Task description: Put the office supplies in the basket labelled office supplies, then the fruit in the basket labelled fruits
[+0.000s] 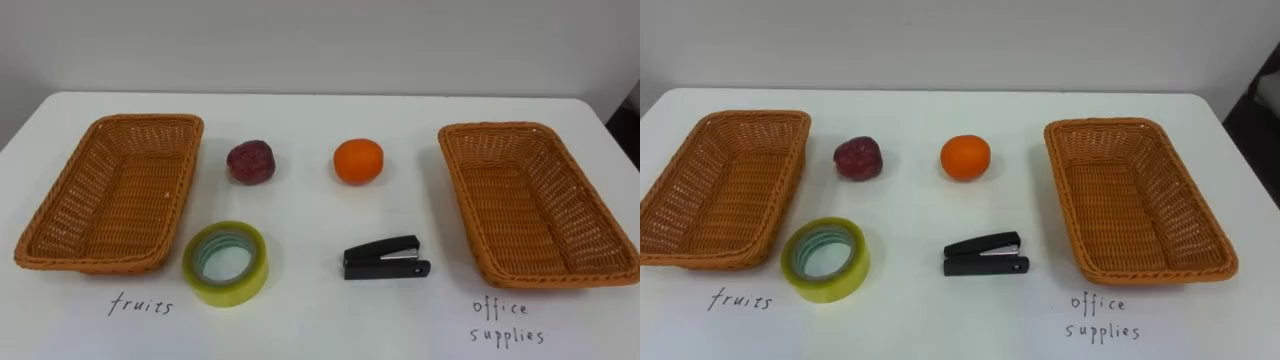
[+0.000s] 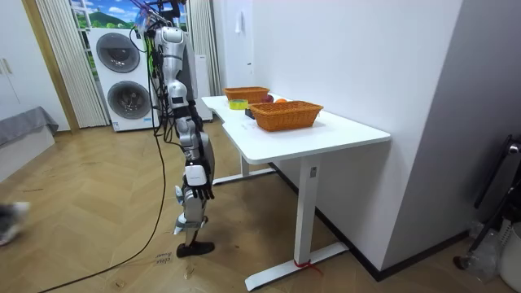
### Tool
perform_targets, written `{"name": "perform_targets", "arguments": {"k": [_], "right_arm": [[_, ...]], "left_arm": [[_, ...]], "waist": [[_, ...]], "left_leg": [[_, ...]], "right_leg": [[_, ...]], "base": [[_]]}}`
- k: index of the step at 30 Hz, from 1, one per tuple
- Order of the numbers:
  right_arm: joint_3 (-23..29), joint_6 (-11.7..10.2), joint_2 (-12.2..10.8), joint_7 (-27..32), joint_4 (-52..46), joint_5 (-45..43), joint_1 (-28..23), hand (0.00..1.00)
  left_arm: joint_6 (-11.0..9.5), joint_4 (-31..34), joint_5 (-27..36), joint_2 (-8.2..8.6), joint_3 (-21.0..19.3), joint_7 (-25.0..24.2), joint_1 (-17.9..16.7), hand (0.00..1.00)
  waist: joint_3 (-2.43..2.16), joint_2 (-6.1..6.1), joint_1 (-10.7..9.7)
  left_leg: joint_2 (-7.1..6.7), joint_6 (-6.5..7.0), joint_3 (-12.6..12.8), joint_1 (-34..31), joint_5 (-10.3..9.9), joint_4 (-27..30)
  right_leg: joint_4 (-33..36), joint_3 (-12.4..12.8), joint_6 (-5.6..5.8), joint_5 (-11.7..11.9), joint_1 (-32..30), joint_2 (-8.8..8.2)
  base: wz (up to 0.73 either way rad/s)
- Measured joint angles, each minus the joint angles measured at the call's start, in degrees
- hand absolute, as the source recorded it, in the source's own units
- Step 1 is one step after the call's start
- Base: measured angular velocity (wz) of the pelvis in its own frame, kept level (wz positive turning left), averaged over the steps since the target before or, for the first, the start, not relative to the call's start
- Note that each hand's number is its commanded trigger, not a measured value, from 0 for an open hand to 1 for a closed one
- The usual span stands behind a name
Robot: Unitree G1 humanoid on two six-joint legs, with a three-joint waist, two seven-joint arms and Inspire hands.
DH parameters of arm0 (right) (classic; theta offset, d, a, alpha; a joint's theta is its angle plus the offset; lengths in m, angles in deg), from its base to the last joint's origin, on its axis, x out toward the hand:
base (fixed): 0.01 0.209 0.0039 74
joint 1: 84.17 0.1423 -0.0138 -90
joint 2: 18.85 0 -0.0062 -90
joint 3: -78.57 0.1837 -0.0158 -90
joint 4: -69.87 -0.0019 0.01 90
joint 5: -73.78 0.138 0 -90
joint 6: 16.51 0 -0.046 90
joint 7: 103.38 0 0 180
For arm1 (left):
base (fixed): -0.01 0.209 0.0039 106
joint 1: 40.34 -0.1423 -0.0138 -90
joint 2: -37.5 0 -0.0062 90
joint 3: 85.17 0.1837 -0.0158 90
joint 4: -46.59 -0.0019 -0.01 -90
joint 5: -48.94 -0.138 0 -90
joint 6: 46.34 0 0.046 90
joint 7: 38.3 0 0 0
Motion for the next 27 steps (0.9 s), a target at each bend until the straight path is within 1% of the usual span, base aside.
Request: {"name": "perform_targets", "arguments": {"k": [13,17,23,25,27], "right_arm": [[0.03,0.12,0.01,-0.07,0.27,0.07,0.52,0.00],[-0.04,1.16,0.08,-0.06,0.24,0.34,0.46,0.00],[0.06,1.32,0.08,0.41,0.25,0.51,0.06,0.00],[0.06,1.70,0.08,0.99,0.42,2.92,-0.04,0.00],[0.11,2.75,-0.10,2.29,0.47,7.94,-0.39,0.00]], "left_arm": [[0.20,-0.07,-0.47,-0.01,0.05,0.87,-0.21,0.00],[0.21,-0.07,-0.42,-0.05,0.04,0.64,-0.27,0.00],[1.18,0.08,-0.45,-0.24,0.01,0.34,-0.21,0.00],[1.50,0.20,-0.41,-0.24,0.05,0.42,-0.07,0.00],[2.26,0.74,-0.45,-0.24,0.03,0.57,-0.05,0.00]], "waist": [[0.09,-0.21,0.01],[0.06,-0.29,0.02],[0.05,-0.27,0.02],[0.05,-0.23,-0.12],[0.05,-0.24,-0.16]], "left_leg": [[0.01,0.00,-0.08,0.09,0.00,0.07],[0.01,0.00,0.00,-0.04,0.00,0.04],[0.01,0.00,0.01,-0.04,0.00,-0.01],[-0.02,0.00,-0.04,-0.02,0.00,-0.01],[-0.03,0.00,-0.09,0.11,0.00,-0.07]], "right_leg": [[-0.05,-0.06,0.00,0.00,0.18,0.01],[-0.02,0.00,0.00,0.00,-0.13,0.00],[-0.01,0.04,0.00,0.01,-0.14,0.01],[-0.03,-0.02,0.01,0.01,-0.16,-0.03],[-0.02,-0.03,0.01,0.01,0.08,-0.03]], "base": [[0.00],[0.00],[0.00],[0.00],[0.00]]}}
